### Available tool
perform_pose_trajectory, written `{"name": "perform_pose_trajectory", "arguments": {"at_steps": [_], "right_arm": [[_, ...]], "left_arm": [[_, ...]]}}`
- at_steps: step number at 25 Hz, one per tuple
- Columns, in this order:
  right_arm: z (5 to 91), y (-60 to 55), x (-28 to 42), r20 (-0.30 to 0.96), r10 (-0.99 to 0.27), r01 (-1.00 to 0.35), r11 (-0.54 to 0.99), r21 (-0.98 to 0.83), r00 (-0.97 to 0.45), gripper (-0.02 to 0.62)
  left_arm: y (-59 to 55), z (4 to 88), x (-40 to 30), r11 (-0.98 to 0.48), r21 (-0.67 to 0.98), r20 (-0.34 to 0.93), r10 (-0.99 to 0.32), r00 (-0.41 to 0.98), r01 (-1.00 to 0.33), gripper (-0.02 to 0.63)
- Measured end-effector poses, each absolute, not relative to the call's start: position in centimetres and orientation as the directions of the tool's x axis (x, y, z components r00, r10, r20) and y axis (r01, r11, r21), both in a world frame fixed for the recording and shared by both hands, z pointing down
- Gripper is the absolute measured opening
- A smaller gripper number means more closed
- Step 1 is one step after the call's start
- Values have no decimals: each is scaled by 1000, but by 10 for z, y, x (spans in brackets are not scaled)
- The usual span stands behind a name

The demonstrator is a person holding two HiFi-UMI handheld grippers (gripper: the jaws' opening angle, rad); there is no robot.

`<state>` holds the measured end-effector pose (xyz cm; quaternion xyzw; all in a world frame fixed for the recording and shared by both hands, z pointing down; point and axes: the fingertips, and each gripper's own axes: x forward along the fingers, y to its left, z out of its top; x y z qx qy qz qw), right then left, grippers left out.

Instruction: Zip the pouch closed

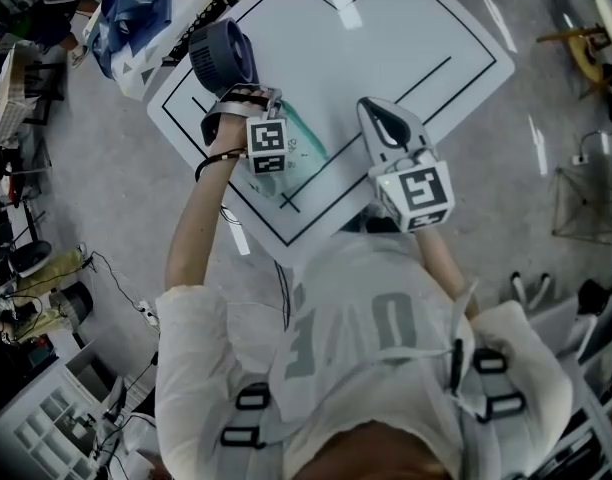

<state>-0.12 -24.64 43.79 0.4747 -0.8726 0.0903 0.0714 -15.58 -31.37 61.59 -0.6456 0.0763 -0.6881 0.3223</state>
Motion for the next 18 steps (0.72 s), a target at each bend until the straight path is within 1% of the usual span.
{"name": "perform_pose_trajectory", "arguments": {"at_steps": [2,3,5,9,14,18], "right_arm": [[439,-247,-1,213,-816,-843,531,-91,-537,8],[439,-246,0,214,-816,-843,530,-92,-537,8],[439,-246,2,216,-816,-843,529,-92,-536,8],[441,-246,3,220,-820,-848,521,-95,-529,8],[437,-247,2,213,-822,-849,520,-95,-527,8],[432,-250,1,191,-827,-847,527,-66,-529,8]], "left_arm": [[-316,622,-156,-781,-518,838,-546,22,348,83],[-316,624,-156,-781,-516,838,-546,16,352,59],[-317,625,-155,-781,-513,839,-545,12,356,48],[-317,625,-155,-783,-518,837,-547,16,345,43],[-322,605,-149,-769,-574,810,-583,60,281,38],[-327,572,-142,-737,-646,762,-639,107,198,37]]}}
